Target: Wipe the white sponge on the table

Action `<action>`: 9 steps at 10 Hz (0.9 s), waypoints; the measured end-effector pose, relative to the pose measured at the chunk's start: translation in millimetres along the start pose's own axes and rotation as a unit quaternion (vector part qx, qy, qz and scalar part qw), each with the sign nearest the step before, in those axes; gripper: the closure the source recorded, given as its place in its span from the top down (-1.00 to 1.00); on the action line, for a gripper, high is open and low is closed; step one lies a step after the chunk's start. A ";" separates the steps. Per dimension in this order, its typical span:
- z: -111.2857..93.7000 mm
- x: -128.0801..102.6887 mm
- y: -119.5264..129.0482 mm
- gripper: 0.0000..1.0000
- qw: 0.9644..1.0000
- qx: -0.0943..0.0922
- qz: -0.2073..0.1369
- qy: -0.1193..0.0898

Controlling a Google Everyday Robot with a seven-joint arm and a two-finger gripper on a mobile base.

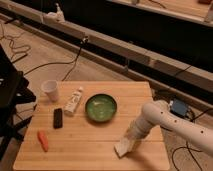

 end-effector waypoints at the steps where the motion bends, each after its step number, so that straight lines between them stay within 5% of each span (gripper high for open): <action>1: 1.0 1.8 -8.0 -1.00 1.000 0.011 0.015 0.005; 5: 15.8 -18.5 -14.9 -1.00 0.999 0.024 0.026 -0.005; 9: 20.2 -20.3 37.8 -1.00 0.999 0.009 0.047 0.002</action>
